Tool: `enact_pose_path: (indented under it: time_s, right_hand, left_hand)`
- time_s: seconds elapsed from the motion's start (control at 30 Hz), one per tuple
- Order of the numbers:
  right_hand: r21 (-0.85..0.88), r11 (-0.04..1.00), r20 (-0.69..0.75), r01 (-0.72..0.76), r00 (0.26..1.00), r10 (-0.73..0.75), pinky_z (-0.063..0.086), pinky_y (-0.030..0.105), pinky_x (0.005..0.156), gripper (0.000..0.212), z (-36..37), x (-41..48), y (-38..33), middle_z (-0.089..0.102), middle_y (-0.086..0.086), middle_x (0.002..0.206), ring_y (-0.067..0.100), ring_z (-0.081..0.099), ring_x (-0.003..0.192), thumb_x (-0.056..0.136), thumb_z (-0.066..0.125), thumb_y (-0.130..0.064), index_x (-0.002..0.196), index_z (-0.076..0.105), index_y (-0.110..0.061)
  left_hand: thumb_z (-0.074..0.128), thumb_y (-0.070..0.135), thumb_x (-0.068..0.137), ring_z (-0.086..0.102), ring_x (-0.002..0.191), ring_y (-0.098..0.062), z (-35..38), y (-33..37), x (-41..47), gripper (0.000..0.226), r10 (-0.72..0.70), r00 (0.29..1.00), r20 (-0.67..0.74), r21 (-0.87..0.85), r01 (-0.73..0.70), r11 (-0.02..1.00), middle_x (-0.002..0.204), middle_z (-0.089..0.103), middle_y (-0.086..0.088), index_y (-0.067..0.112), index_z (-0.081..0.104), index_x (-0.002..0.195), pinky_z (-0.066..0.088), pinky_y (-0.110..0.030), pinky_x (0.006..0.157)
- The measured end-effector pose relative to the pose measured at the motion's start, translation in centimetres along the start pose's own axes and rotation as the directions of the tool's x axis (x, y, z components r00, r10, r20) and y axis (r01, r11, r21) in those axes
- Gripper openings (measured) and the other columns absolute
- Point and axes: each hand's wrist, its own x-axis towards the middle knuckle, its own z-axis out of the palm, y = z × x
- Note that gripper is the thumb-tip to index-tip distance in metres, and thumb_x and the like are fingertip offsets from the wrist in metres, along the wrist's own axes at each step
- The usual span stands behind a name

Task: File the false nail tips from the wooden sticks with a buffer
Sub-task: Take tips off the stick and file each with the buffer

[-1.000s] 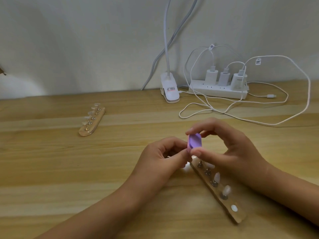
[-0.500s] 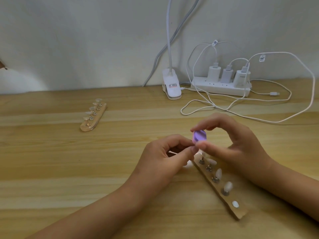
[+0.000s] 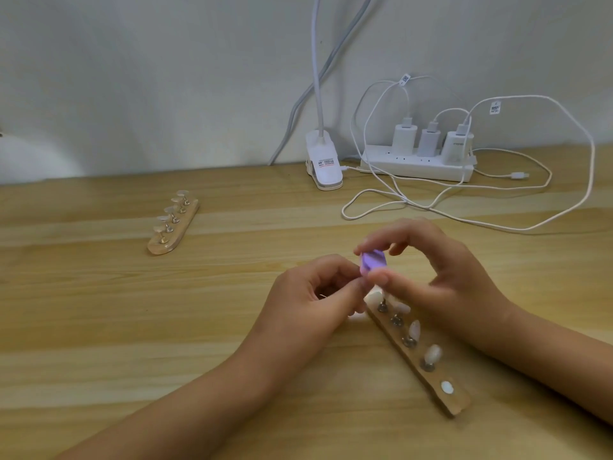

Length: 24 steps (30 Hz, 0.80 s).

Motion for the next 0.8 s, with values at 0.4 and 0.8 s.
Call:
enact_pose_path:
  time_s: [0.4,0.8]
  right_hand:
    - [0.407,0.887,0.001,-0.216,0.972,0.235,0.056,0.033,0.088,0.035,-0.1,0.0,-0.7,0.076,0.008,0.097,0.024,0.072,0.096,0.083,0.07,-0.05,0.093,0.069,-0.017]
    - [0.476,0.832,0.027,-0.283,0.951,0.308,0.053,0.018,0.079,0.029,0.2,0.1,-1.0,0.077,0.006,0.09,0.015,0.073,0.089,0.087,0.066,-0.039,0.086,0.066,-0.01]
  left_hand:
    - [0.07,0.015,0.088,0.069,0.071,-0.013,0.1,-0.3,0.0,0.011,-0.007,1.0,-0.019,-0.054,0.006,0.999,0.071,0.072,0.002,0.026,0.074,0.085,0.054,-0.021,0.066]
    - [0.071,0.014,0.086,0.067,0.067,-0.008,0.1,-0.3,-0.1,0.01,-0.004,1.0,-0.018,-0.064,0.002,0.998,0.068,0.072,0.002,0.021,0.075,0.081,0.053,-0.019,0.064]
